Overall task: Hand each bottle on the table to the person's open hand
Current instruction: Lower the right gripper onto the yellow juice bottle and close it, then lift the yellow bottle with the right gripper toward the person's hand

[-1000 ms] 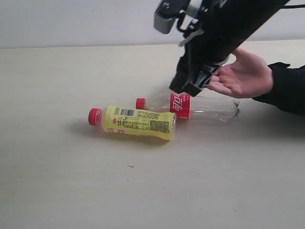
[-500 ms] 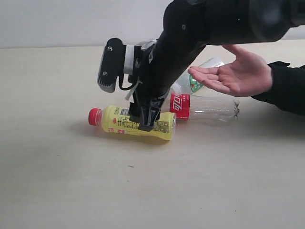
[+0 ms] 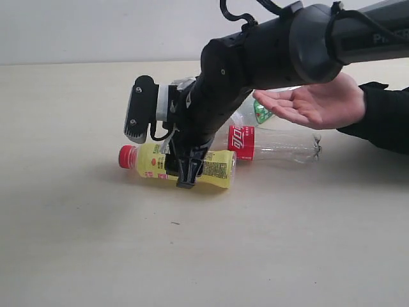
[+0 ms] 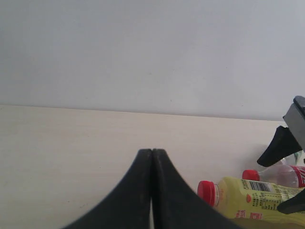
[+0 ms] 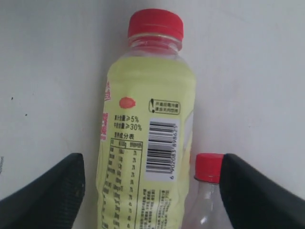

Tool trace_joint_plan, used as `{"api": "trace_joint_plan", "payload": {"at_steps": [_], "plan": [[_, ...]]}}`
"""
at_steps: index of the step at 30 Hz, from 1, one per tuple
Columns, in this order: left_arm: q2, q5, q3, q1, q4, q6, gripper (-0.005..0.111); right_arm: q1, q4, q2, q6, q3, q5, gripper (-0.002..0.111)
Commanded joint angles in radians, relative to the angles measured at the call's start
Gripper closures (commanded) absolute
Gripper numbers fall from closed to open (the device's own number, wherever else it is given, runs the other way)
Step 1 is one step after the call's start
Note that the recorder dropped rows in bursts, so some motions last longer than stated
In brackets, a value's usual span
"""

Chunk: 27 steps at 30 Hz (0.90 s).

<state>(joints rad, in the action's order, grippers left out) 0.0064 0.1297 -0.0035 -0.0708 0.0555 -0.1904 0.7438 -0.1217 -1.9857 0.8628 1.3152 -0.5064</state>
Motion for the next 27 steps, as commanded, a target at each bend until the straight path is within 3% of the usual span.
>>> {"api": "trace_joint_plan", "payload": {"at_steps": [1,17,21,24,27], "plan": [[-0.006,-0.001,0.003,0.001,-0.008,0.001,0.107,0.001,0.002,-0.031,0.006,0.006,0.016,0.034],[-0.006,-0.001,0.003,0.001,-0.008,0.001,0.107,0.001,-0.005,-0.123,0.003,0.006,0.061,0.037],[-0.006,-0.001,0.003,0.001,-0.008,0.001,0.107,0.001,-0.007,-0.123,-0.001,0.006,0.061,0.058],[-0.006,-0.001,0.003,0.001,-0.008,0.001,0.107,0.001,-0.010,-0.123,-0.001,0.006,0.052,0.090],[-0.006,-0.001,0.003,0.001,-0.008,0.001,0.107,0.001,-0.058,-0.111,-0.001,0.006,0.039,0.108]]}}
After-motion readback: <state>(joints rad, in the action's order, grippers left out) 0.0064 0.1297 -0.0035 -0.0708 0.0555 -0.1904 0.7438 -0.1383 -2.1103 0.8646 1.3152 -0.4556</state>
